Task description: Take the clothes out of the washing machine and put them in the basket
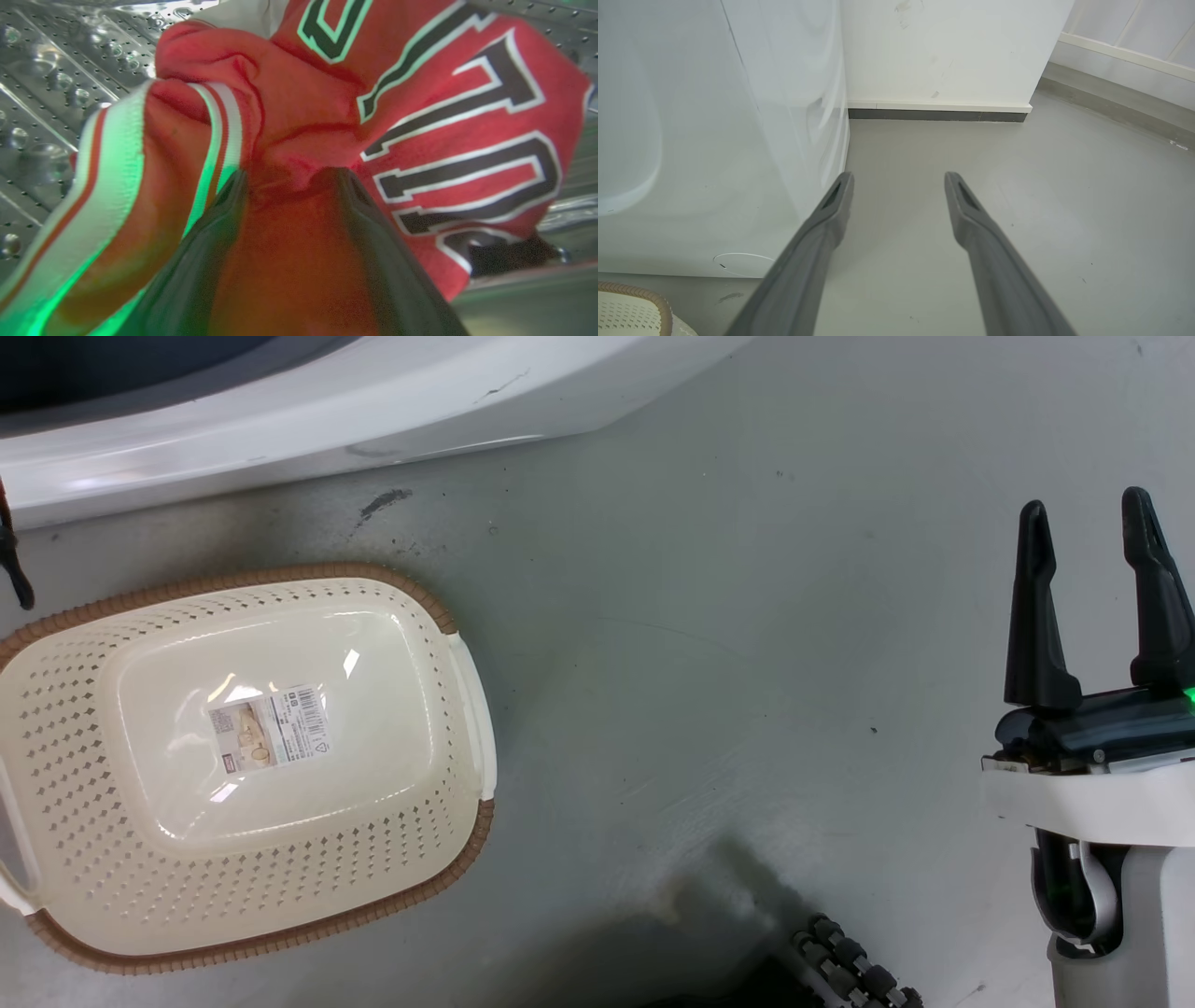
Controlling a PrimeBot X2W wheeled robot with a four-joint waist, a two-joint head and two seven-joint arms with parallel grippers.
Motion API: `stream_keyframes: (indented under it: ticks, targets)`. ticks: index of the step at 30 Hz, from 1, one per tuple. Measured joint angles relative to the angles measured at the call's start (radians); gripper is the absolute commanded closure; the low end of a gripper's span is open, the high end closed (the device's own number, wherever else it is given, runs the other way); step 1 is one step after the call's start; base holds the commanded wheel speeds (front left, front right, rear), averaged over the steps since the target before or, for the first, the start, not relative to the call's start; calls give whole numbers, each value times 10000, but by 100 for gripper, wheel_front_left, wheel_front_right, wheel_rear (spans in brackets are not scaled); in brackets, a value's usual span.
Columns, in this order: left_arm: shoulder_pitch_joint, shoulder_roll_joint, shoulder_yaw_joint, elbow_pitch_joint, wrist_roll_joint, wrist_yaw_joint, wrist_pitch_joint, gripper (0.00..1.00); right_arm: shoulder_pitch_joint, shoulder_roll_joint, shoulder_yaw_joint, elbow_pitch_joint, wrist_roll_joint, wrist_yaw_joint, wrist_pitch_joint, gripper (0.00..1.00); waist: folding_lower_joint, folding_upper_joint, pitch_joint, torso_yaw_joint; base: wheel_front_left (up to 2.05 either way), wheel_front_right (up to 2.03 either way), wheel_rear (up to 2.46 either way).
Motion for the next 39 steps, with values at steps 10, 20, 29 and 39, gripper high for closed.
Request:
stream_keyframes:
  ticks: [10, 20, 29, 39]
  targets:
    - [-10, 217, -520, 0, -466, 0, -435, 100, -35, 0, -58, 82, 115, 0, 0, 0, 0, 0, -145, -17, 0, 0, 0]
    - [437, 73, -953, -111, -940, 0, -2038, 100, -28, 2, -127, 222, 31, 0, 0, 0, 0, 0, -799, 135, 0, 0, 0]
    - [1717, -199, -1624, -255, -1430, 0, -3733, 100, 229, 2, -349, 476, -100, 0, 0, 0, -2, 0, -1937, 420, 0, 0, 0]
    - [3678, -771, -2010, -433, -2282, 0, -5265, 100, 679, 8, -376, 621, -625, 0, 0, 0, -2, 0, -3420, 985, 0, 0, 0]
